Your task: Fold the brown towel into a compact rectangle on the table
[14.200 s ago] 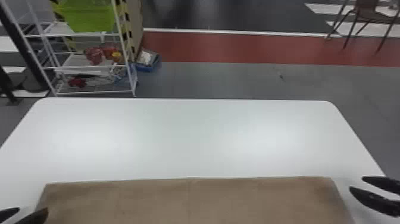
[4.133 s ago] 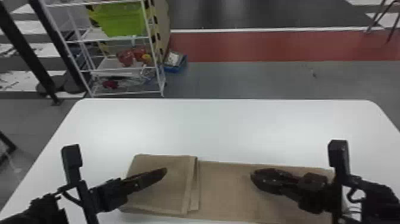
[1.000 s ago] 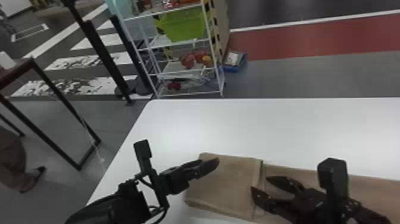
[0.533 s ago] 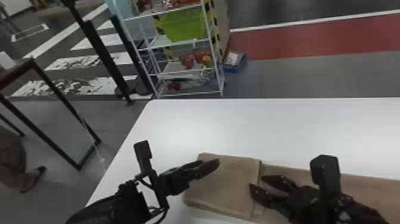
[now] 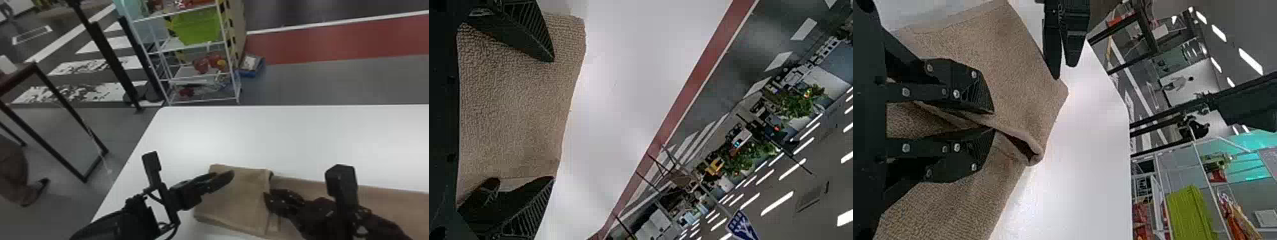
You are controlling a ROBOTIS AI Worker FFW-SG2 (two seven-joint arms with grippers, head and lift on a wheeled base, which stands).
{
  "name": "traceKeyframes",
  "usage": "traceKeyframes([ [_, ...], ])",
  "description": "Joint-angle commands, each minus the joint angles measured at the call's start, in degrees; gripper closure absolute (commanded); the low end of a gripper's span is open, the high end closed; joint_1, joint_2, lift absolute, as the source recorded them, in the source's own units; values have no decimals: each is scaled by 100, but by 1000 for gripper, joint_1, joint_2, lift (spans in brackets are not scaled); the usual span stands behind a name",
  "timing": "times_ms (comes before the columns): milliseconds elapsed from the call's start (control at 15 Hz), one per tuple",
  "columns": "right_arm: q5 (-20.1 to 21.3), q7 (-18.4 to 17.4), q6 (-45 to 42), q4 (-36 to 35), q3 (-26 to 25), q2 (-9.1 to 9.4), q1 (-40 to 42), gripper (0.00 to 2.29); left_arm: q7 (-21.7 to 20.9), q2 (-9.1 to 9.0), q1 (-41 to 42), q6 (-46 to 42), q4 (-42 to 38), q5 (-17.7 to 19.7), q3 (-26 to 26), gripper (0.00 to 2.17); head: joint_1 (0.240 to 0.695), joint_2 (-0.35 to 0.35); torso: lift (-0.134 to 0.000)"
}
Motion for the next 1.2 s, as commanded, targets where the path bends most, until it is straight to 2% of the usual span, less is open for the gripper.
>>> traceKeyframes([
  [0,-58,18,2,-119,-5,5,64,1298,-2,0,0,0,-1,0,0,46,695,350,-122],
  [400,-225,97,212,-787,-23,5,415,1301,16,0,0,18,-45,0,26,46,695,350,-122],
  [533,-111,18,265,-796,-23,5,380,1258,16,-9,27,35,-98,0,-9,46,695,350,-122],
  [600,-49,9,371,-699,-31,5,318,984,16,-9,35,35,-115,0,-18,46,695,350,-122],
  [667,-5,-61,371,-594,-31,5,292,832,7,-9,44,35,-115,0,-18,46,695,350,-122],
  [867,153,-184,265,-444,-49,5,283,809,-2,0,44,35,-98,0,-26,46,695,350,-122],
  [933,232,-228,212,-409,-31,5,283,620,-2,0,44,35,-89,0,-26,46,695,350,-122],
  [1133,417,-351,142,-286,-31,5,266,599,-20,0,44,35,-80,0,-26,46,695,350,-122],
])
